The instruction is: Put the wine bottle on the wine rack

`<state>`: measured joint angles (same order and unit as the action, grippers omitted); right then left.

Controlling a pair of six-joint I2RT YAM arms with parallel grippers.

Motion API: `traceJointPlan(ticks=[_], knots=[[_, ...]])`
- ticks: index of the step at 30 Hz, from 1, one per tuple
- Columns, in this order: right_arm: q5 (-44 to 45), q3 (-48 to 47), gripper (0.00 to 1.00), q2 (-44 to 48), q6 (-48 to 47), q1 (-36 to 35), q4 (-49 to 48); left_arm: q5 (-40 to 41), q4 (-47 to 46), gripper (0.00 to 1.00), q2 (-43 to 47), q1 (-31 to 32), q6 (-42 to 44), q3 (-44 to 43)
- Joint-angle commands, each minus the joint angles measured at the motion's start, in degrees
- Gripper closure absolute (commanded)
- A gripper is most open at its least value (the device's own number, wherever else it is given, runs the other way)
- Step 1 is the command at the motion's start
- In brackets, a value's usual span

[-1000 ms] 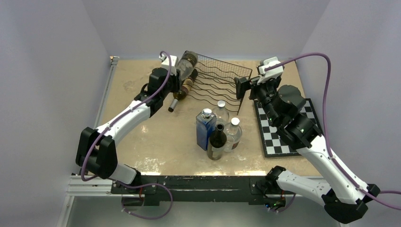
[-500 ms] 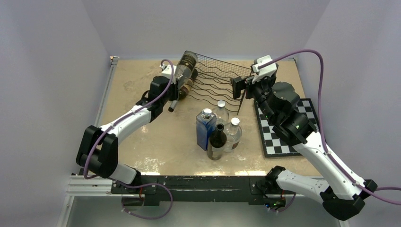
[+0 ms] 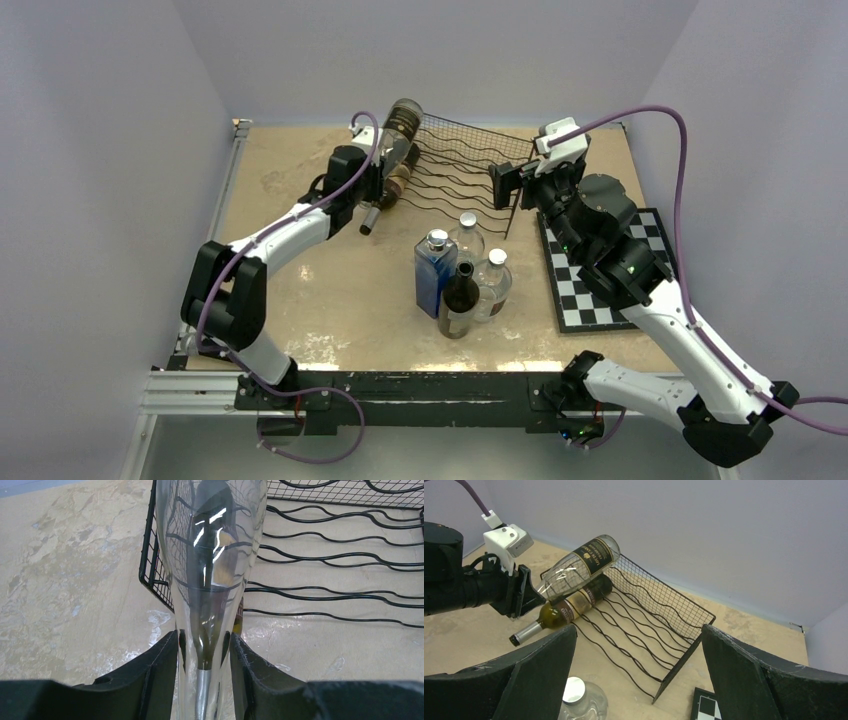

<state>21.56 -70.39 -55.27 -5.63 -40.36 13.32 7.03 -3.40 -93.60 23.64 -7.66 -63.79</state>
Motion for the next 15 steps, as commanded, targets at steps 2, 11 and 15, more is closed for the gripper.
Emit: traceJointPlan(ticks=[2, 11, 15], knots=[[0.11, -2.28, 0.01, 0.99, 0.3, 0.28, 0.95, -1.23, -3.89, 0.89, 0.68, 0.09, 0.37, -3.79], [-0.72, -3.87, 0.01, 0.2, 1.71, 0.28, 3.26, -0.43, -4.11, 0.22, 5.08, 0.09, -0.18, -3.22], [-0.84, -4.73, 0.01, 0.02, 2.6, 0.29, 4.89, 0.09, -4.11, 0.01, 8.06, 0.09, 0.31, -3.28]])
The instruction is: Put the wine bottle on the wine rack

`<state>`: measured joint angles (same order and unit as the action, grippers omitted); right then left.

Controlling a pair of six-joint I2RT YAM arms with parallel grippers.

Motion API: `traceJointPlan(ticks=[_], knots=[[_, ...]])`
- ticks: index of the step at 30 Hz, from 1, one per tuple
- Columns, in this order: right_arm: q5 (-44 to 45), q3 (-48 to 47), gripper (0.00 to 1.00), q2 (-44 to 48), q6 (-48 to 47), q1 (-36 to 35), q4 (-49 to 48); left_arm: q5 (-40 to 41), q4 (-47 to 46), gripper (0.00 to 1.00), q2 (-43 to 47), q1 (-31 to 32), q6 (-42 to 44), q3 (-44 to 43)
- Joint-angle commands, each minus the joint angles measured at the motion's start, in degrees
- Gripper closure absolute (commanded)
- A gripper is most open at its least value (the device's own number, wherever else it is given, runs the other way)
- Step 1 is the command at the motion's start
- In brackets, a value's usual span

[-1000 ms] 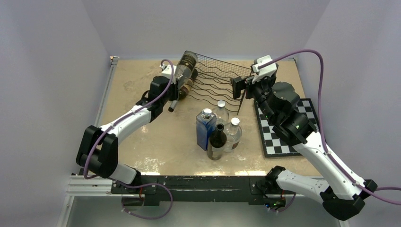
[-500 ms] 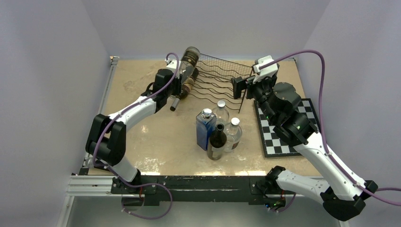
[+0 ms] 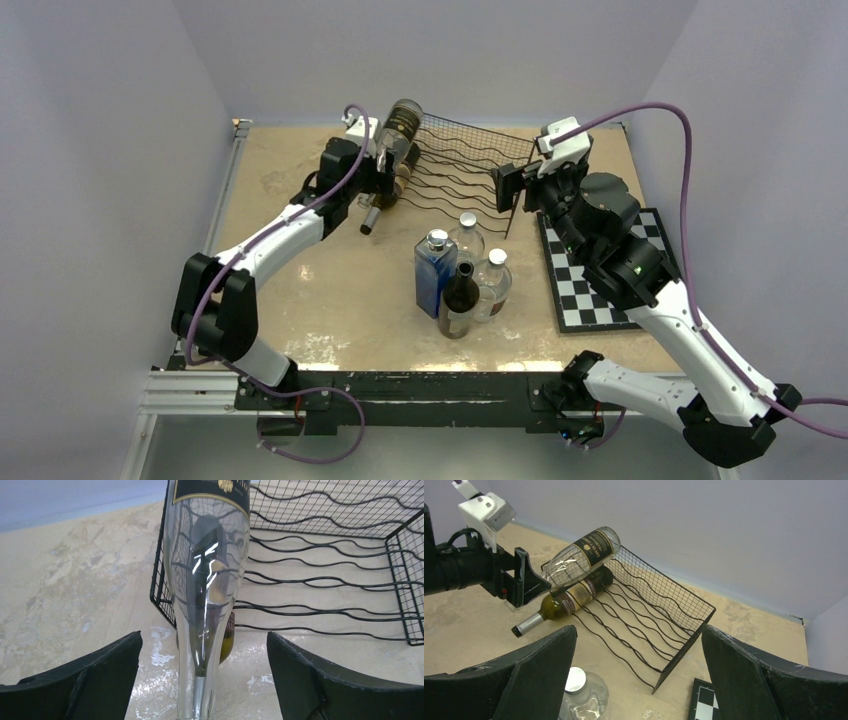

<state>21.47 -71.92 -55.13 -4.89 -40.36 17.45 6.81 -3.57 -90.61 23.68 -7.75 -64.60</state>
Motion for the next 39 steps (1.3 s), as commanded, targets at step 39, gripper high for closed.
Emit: traceJointPlan(ticks=[39], knots=[[-35.34, -10.16, 0.01, -1.13, 5.35, 0.28, 18.61, -40.13, 22.17, 0.01, 24.35, 0.28, 3.88, -9.29]])
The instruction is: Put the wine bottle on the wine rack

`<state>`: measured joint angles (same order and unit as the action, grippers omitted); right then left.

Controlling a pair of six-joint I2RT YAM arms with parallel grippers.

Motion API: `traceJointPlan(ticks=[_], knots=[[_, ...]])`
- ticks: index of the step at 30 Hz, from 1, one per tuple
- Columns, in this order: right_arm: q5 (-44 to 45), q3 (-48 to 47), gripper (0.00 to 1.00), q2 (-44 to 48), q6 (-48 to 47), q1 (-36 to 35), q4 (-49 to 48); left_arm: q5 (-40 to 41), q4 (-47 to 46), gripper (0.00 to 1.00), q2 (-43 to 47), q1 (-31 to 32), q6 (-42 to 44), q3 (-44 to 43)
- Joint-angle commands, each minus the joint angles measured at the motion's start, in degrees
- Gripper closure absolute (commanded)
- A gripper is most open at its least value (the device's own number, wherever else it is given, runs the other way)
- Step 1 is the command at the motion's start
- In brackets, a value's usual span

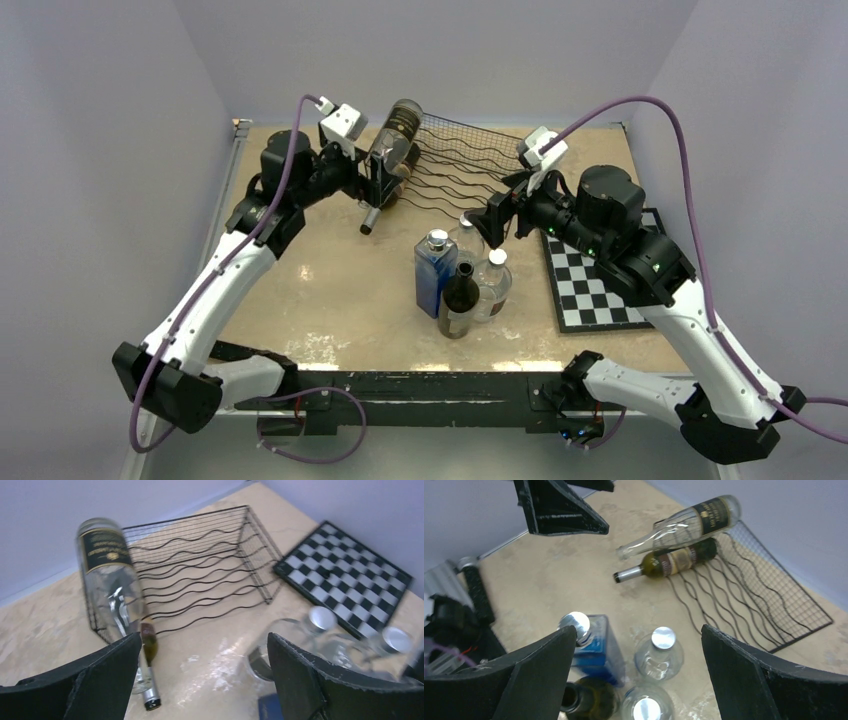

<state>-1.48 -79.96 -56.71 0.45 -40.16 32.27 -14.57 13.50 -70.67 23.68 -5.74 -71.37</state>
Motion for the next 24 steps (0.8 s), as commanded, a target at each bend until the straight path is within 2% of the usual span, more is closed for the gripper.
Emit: traceJointPlan(ticks=[1, 3, 5, 11, 18, 24], knots=[[-13.62, -1.53, 0.01, 0.8, 0.14, 0.08, 3.8, -22.25, 5.47, 0.01, 5.54, 0.44, 1.87, -2.09], [-13.34, -0.3, 0.01, 1.53, 1.07, 0.09, 3.21, -26.18, 5.94, 0.01, 7.85, 1.64, 1.9, -0.98], [-11.96, 0.78, 0.02, 2.05, 1.9, 0.09, 2.54, -26.48, 6.63, 0.01, 9.88, 3.83, 2.75, 0.31], [-7.37, 1.89, 0.01, 2.89, 3.54, 0.08, 1.46, -13.29, 8.55, 0.01, 11.54, 15.04, 5.01, 5.39], [-4.86, 3.48, 0.01, 4.1, 4.5, 0.08, 0.69, -1.9, 3.3, 0.01, 12.49, 19.79, 1.19, 10.95], [-2.04, 4.19, 0.01, 4.89, 4.74, 0.08, 0.66, -1.62, -4.2, 0.01, 12.41, 22.25, -2.59, 16.28]])
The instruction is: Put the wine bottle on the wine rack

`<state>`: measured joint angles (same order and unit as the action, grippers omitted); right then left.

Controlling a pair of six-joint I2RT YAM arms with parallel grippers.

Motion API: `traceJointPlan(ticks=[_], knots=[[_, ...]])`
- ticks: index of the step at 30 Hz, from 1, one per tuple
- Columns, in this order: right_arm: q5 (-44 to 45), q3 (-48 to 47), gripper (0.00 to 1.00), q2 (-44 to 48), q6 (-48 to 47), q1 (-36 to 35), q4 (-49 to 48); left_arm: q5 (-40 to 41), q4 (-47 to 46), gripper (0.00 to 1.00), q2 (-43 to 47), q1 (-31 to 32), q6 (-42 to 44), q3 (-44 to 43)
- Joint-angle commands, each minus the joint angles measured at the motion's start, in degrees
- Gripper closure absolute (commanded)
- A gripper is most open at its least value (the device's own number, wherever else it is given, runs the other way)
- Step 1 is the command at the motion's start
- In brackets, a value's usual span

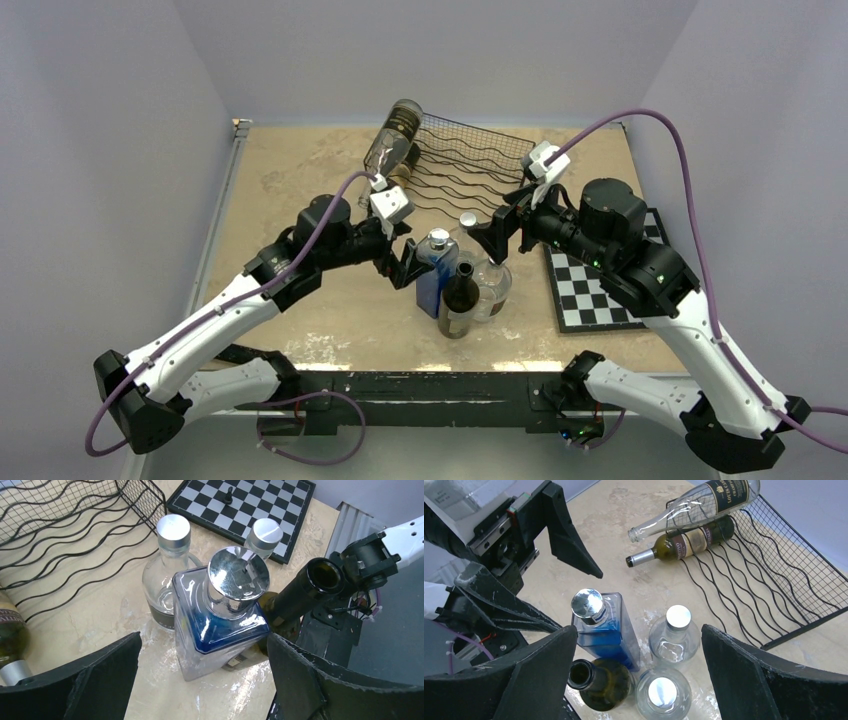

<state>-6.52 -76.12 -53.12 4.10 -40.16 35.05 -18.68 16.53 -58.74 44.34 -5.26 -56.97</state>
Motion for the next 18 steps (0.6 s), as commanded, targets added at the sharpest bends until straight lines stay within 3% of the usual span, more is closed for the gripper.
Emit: traceJointPlan(ticks=[1, 13, 18], knots=[[3.48, 0.55, 0.01, 1.43, 1.09, 0.1, -2.17, 2.87, -7.96, 0.01, 0.38, 1.97, -3.62, 2.32], [5.66, 0.59, 0.01, 0.98, 0.41, 0.09, -1.96, 12.88, -20.02, 0.08, 0.22, 6.66, -10.63, 9.24], [5.9, 0.36, 0.01, 0.27, -0.05, 0.08, -2.17, 22.79, -21.66, 0.11, 0.2, 10.18, -11.46, 10.9]])
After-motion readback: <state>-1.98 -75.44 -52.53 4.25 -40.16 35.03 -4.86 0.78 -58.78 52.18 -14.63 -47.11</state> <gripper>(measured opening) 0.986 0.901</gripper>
